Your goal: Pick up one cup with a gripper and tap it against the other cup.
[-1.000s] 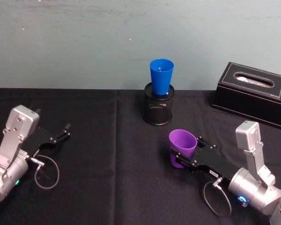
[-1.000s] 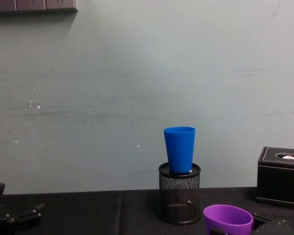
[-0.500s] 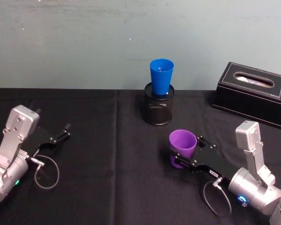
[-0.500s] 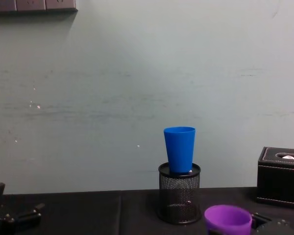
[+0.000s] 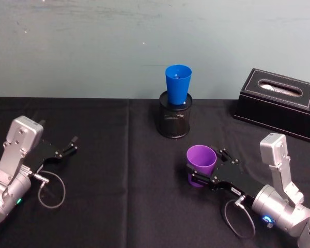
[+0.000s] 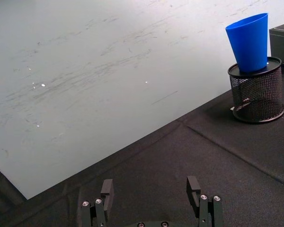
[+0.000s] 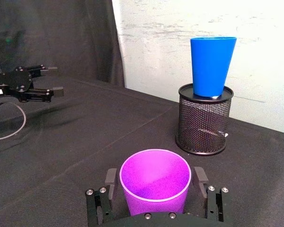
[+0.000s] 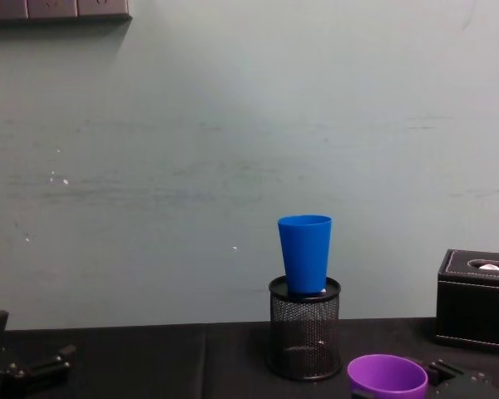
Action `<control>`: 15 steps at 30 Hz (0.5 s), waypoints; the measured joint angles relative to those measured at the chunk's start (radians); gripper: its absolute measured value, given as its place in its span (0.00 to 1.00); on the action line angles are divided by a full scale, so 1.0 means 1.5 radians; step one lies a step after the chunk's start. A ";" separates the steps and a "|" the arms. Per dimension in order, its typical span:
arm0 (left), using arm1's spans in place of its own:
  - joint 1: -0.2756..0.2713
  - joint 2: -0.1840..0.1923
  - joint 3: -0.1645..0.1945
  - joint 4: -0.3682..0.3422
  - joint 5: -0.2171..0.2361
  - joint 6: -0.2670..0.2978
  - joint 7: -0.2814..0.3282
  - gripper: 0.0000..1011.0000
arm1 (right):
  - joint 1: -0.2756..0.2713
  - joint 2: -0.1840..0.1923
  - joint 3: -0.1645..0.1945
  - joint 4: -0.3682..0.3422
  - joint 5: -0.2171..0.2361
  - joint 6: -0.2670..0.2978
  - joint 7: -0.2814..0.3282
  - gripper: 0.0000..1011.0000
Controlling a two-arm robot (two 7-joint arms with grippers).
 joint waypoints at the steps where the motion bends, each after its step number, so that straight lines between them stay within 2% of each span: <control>1: 0.000 0.000 0.000 0.000 0.000 0.000 0.000 1.00 | 0.000 0.000 0.000 0.000 0.000 0.000 0.000 0.99; 15: 0.000 0.000 0.000 0.000 0.000 0.000 0.000 1.00 | 0.000 0.000 0.000 0.000 0.000 0.000 0.000 0.99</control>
